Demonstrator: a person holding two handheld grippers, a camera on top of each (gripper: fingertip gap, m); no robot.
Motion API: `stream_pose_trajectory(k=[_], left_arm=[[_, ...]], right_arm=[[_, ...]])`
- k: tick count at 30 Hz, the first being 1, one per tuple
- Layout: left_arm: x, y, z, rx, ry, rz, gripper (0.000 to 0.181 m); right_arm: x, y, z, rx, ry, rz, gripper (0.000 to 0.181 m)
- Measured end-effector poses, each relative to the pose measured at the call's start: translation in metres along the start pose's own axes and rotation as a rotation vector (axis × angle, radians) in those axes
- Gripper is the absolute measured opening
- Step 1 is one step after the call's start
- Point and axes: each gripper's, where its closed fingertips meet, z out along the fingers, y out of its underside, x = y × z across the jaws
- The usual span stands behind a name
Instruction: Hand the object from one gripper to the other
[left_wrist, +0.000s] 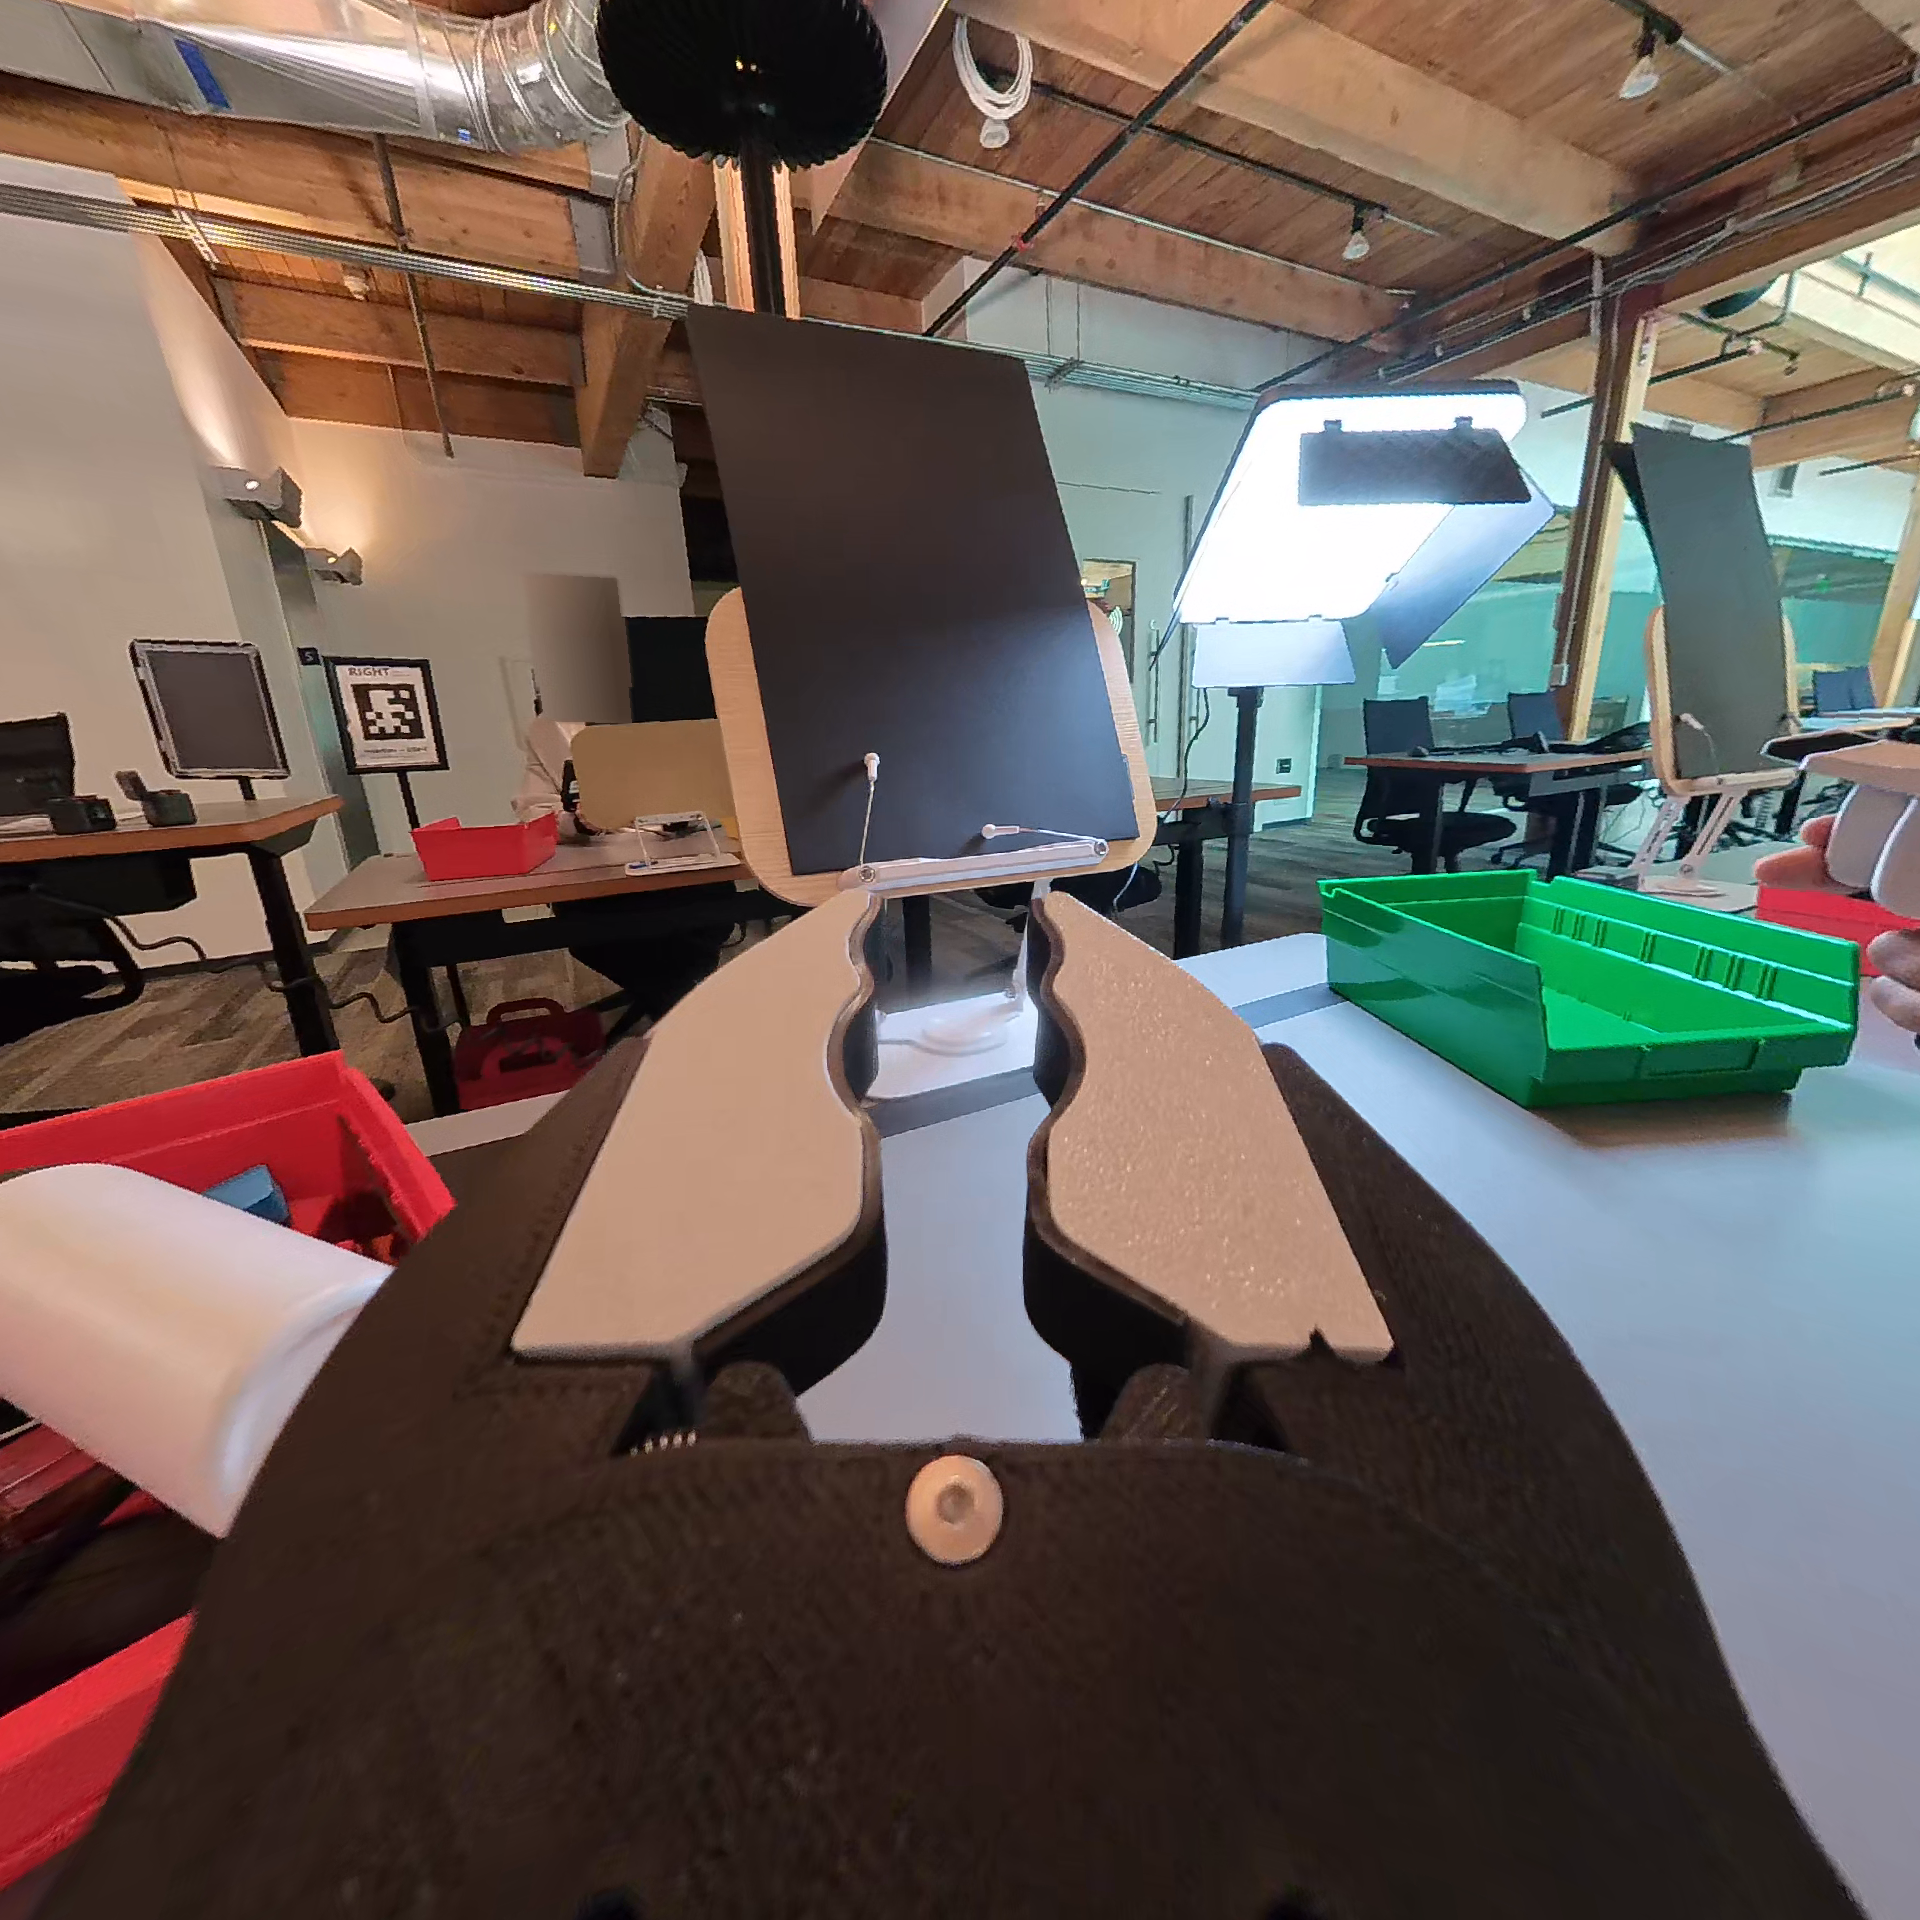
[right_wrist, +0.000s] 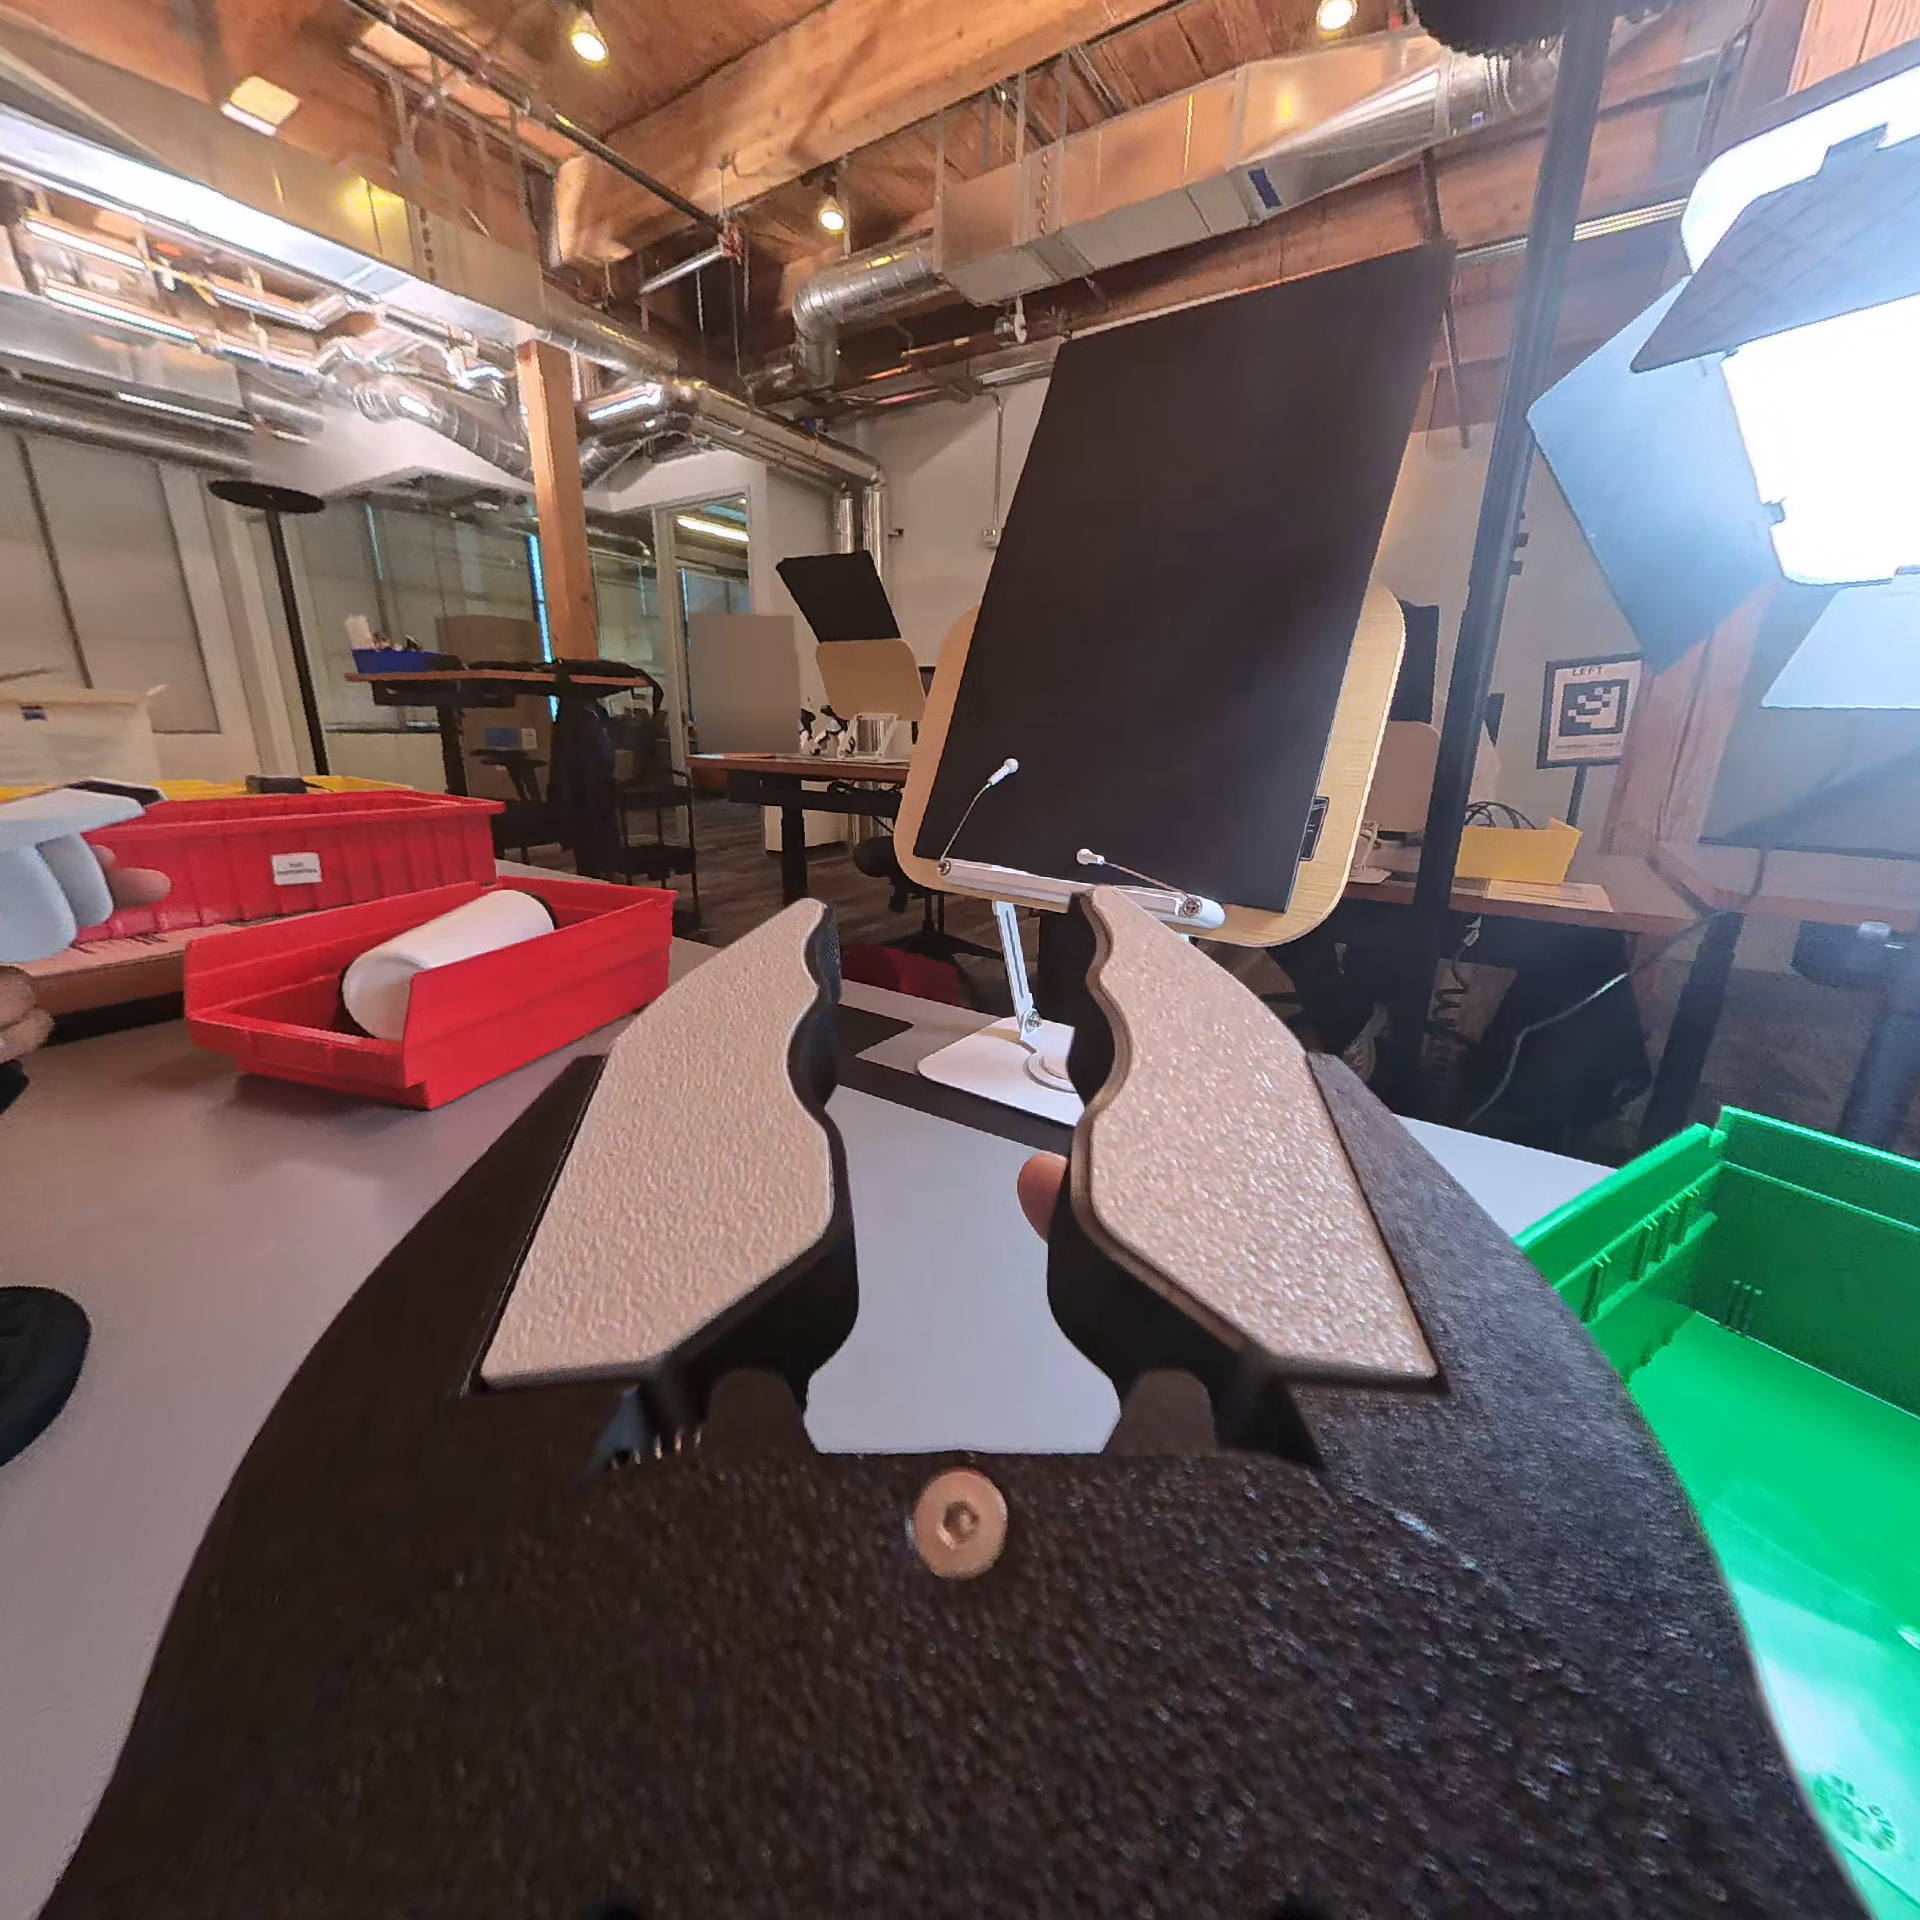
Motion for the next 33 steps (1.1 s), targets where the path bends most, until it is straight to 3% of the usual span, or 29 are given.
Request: stream_pose_trajectory(k=[4, 8, 15, 21, 28, 33], left_arm=[[-0.025, 0.005, -0.002, -0.077, -0.047, 0.019, 0.030], [-0.086, 0.001, -0.010, -0.173, -0.204, 0.048, 0.028], [-0.182, 0.027, 0.010, -0.556, -0.348, 0.077, 0.052], [-0.242, 0.057, 0.031, -0.806, -0.477, 0.023, 0.055], [-0.279, 0.120, 0.044, -0.998, -0.567, -0.268, 0.068], [-0.280, 0.165, 0.042, -1.134, -0.551, -0.491, 0.080]], right_arm=[[0.001, 0.004, 0.003, -0.042, 0.001, -0.051, 0.041], [0.004, 0.009, 0.006, -0.098, -0.017, -0.083, 0.039], [0.021, 0.026, 0.008, -0.136, -0.001, -0.057, 0.039], [0.036, 0.036, 0.011, -0.226, 0.082, -0.077, 0.040], [0.045, 0.038, 0.035, -0.312, 0.095, -0.106, 0.044], [0.034, 0.044, 0.047, -0.324, 0.060, -0.088, 0.044]])
